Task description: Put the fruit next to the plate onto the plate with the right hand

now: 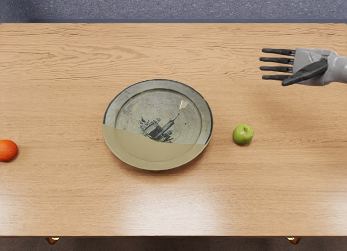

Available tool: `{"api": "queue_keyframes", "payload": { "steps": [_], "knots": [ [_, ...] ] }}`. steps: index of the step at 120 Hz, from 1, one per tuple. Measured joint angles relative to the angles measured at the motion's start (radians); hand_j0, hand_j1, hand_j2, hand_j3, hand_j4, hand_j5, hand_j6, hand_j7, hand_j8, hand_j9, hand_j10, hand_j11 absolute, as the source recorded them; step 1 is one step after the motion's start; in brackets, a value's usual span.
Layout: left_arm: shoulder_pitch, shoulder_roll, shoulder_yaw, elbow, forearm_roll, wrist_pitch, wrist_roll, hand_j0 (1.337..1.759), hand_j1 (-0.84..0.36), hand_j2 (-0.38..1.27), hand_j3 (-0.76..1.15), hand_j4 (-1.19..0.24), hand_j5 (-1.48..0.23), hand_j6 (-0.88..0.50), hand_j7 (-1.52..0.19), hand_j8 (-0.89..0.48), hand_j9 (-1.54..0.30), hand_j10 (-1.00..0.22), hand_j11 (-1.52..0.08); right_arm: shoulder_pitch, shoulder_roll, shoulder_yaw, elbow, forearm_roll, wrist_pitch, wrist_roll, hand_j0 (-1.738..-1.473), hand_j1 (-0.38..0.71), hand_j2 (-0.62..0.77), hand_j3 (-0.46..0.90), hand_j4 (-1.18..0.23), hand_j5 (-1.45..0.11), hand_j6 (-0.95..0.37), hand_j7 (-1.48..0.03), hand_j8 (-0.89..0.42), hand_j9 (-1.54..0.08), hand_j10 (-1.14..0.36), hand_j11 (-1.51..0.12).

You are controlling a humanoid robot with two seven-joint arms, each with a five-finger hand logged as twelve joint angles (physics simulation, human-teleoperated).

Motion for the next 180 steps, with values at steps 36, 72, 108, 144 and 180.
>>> {"api": "queue_keyframes", "payload": {
  "steps": [36, 72, 108, 144, 180],
  "knots": [
    [0.000, 0.000, 0.000, 0.000, 0.000, 0.000, 0.000, 1.658, 0.07, 0.05, 0.00, -0.23, -0.30, -0.23, -0.30, -0.23, -0.30, -0.23, -0.30, 0.000, -0.006, 0.037, 0.063, -0.260, 0.001, 0.081, -1.658, -0.31, -0.01, 0.00, -0.03, -0.05, -0.03, -0.05, -0.03, -0.05, -0.03, -0.05],
    [0.000, 0.000, 0.000, 0.000, 0.000, 0.000, 0.000, 1.658, 0.07, 0.05, 0.00, -0.23, -0.30, -0.23, -0.30, -0.23, -0.30, -0.23, -0.30, -0.041, -0.113, 0.141, 0.560, -0.887, -0.073, 0.199, -1.658, -0.30, -0.01, 0.00, -0.04, -0.05, -0.04, -0.05, -0.04, -0.05, -0.04, -0.05],
    [0.000, 0.000, 0.000, 0.000, 0.000, 0.000, 0.000, 1.658, 0.07, 0.05, 0.00, -0.23, -0.30, -0.23, -0.30, -0.23, -0.30, -0.23, -0.30, -0.220, -0.114, 0.115, 0.776, -1.202, -0.527, 0.197, -1.658, -0.28, -0.01, 0.00, -0.07, -0.08, -0.07, -0.08, -0.07, -0.08, -0.07, -0.08],
    [0.000, 0.000, 0.000, 0.000, 0.000, 0.000, 0.000, 1.658, 0.07, 0.05, 0.00, -0.23, -0.30, -0.23, -0.30, -0.23, -0.30, -0.23, -0.30, -0.260, -0.052, -0.021, 0.810, -1.340, -0.770, 0.168, -1.658, -0.25, -0.01, 0.00, -0.08, -0.11, -0.09, -0.10, -0.09, -0.11, -0.08, -0.10],
    [0.000, 0.000, 0.000, 0.000, 0.000, 0.000, 0.000, 1.658, 0.07, 0.05, 0.00, -0.23, -0.30, -0.23, -0.30, -0.23, -0.30, -0.23, -0.30, -0.305, -0.001, -0.067, 0.813, -1.369, -0.866, 0.164, -1.658, -0.19, -0.02, 0.00, -0.14, -0.17, -0.14, -0.17, -0.14, -0.17, -0.14, -0.17]
  ]
}}
